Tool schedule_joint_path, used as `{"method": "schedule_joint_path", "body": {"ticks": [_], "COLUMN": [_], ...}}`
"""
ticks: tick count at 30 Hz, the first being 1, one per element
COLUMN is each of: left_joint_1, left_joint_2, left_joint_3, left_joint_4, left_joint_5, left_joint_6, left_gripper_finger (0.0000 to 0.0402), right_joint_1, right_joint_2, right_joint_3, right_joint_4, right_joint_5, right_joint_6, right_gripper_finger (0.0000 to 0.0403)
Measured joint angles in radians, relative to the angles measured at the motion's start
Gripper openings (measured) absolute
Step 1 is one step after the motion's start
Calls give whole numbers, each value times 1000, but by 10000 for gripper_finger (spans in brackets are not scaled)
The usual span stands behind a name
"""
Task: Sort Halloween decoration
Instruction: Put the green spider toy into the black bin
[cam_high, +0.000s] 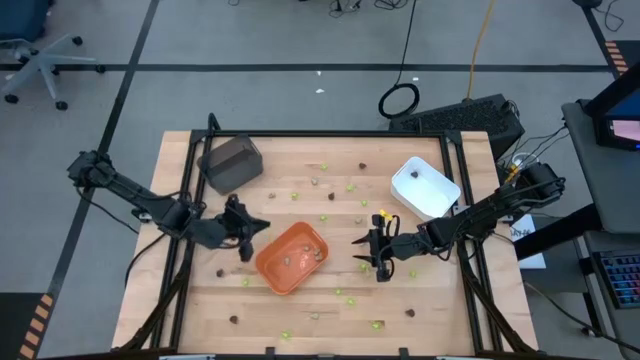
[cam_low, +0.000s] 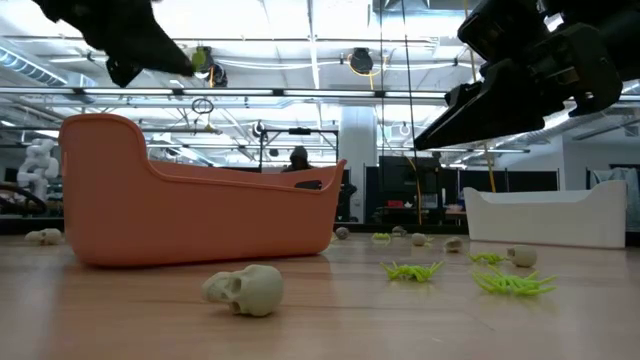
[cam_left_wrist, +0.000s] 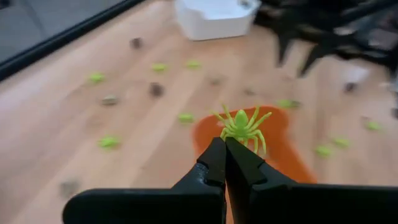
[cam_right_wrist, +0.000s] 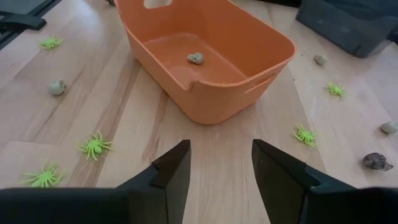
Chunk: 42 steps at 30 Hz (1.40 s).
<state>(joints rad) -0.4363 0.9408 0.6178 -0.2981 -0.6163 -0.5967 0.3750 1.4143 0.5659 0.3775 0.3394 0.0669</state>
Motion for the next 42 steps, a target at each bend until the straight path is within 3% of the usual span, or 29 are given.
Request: {"method": "schedule_joint_path", "body": {"ticks": [5,14,18,23,29,38,42], "left_joint_1": [201,654,840,1011,1119,1172,1172], "left_joint_2": [-11,-34,-26,-22,19,113,144], "left_joint_3": [-1,-1,0,0,0,0,0], "left_joint_4": [-123,-177,-205,-223,-208,-216,-216], "left_joint_5": [91,363,429,432,336,328,326], "left_joint_6": [12,206,278,347,431,418,394], "left_gripper_finger": [0,0,0,0,0,2,32], "right_joint_1": [-1,-23,-42,-48,-48,-20,-2], "right_joint_2": [0,0,0,0,0,0,0], "right_joint_3": [0,0,0,0,0,0,0], "right_joint_4": [-4,-16,-17,-16,-16,-17,-17], "right_joint_5": [6,8,8,6,5,0,0], "right_joint_6": [-1,-8,-8,-3,56,108,108], "right_gripper_finger": [155,155,155,155,155,155,155]}}
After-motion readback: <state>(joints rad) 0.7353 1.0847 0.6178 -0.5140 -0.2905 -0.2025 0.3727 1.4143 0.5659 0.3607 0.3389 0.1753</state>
